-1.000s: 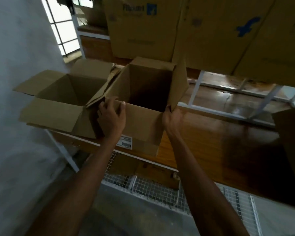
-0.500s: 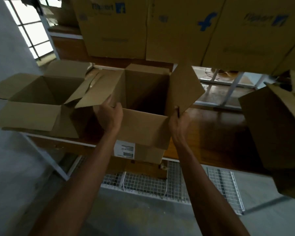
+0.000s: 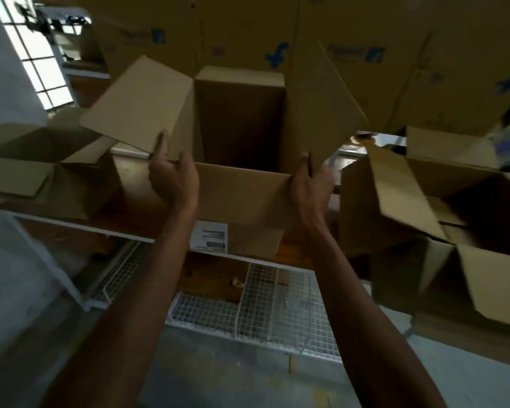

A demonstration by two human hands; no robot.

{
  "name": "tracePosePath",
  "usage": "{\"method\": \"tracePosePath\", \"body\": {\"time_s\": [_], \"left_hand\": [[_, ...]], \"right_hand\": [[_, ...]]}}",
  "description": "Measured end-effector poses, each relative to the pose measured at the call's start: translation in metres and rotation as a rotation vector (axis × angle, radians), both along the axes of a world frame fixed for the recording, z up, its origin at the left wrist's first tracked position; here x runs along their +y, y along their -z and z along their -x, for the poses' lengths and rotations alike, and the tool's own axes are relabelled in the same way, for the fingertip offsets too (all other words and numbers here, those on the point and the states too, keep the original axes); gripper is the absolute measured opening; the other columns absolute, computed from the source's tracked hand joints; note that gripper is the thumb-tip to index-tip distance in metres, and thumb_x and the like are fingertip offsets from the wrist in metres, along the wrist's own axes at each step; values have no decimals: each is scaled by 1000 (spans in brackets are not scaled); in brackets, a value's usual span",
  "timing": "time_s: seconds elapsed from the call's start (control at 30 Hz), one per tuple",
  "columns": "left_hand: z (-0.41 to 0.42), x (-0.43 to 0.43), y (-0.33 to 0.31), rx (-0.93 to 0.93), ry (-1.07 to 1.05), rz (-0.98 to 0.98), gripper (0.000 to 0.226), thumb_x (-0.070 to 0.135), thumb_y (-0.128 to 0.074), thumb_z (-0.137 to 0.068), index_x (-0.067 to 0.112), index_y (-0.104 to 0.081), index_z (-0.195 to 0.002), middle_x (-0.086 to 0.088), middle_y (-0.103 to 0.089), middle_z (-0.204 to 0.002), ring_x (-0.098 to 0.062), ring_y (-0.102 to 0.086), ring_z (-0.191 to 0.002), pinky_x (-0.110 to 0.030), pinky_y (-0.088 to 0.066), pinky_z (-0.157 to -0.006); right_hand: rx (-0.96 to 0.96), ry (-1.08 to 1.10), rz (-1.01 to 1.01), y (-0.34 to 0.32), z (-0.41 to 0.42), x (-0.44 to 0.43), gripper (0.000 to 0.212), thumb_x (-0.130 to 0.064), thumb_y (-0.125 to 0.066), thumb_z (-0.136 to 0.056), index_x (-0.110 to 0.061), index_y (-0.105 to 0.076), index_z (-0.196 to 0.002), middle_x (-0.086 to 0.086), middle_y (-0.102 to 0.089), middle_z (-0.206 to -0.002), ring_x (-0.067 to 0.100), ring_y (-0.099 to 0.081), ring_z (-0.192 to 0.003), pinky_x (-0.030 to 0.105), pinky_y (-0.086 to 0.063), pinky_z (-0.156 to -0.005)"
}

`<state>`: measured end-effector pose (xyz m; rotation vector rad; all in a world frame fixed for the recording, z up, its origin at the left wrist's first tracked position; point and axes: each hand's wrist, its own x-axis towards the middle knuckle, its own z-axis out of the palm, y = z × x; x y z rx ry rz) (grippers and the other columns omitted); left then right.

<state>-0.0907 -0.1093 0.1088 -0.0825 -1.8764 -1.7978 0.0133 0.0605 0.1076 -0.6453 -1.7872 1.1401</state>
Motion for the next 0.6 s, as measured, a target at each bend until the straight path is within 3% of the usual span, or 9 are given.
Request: {"method": "tracePosePath", "body": {"time_s": [0.03,0.1,0.17,0.2,0.27,0.43,0.5,0.6], "left_hand": [[-12,9,-8,29,9,-14,59,11,-51,-93,14,-49,-152,-2,-51,-157,-13,-43,-147,-21,-35,-118],[-39,27,-25,85,28,-37,60,11,-51,-92,13,-49,-152,-3,-50,-157,-12,-42,-147,-4,-29,-110],[-63,42,-44,138,61,-65,61,9,-52,-90,11,-48,-152,-5,-50,-157,-13,-42,-147,7,-22,-102],[-73,48,-52,160,77,-80,62,8,-52,-90,10,-48,-152,-5,-50,-157,-13,-42,-148,8,-21,-101],[-91,61,-69,210,123,-111,63,7,-52,-90,9,-47,-152,-7,-49,-158,-15,-42,-148,9,-22,-100],[-134,83,-110,342,227,-203,61,3,-51,-92,4,-44,-153,-13,-45,-159,-13,-42,-145,3,-34,-98],[-152,91,-124,410,293,-262,62,0,-50,-91,1,-42,-152,-13,-42,-160,-2,-53,-131,-6,-48,-86],[-179,111,-137,481,353,-309,63,-6,-51,-90,-4,-41,-152,-13,-43,-158,16,-63,-76,-11,-48,-55]], "right_hand": [[22,2,-7,-10,-13,10,30,-34,-47,-107,-18,-57,-83,-10,-54,-74,-2,-51,-66,8,-44,-60],[88,12,-7,-29,-43,29,33,-34,-48,-106,-16,-58,-81,-10,-55,-73,-1,-52,-66,9,-41,-56],[138,60,-42,-45,-66,46,43,-45,-46,-102,-10,-65,-86,-1,-64,-77,9,-61,-69,27,-48,-60],[152,83,-58,-52,-75,53,44,-46,-46,-102,-10,-66,-85,0,-65,-77,8,-62,-68,32,-51,-59],[187,99,-71,-69,-100,62,41,-38,-49,-104,-18,-60,-70,-5,-59,-66,-2,-55,-56,24,-45,-51],[314,193,-146,-111,-154,78,45,-34,-51,-104,-28,-51,-59,-11,-50,-57,-1,-44,-46,25,-33,-47],[361,209,-188,-121,-174,85,42,-36,-51,-103,-30,-50,-61,-12,-50,-58,-1,-45,-48,28,-35,-49],[418,256,-221,-133,-205,98,38,-40,-48,-102,-32,-48,-65,-14,-48,-61,-2,-45,-51,30,-36,-53]]}}
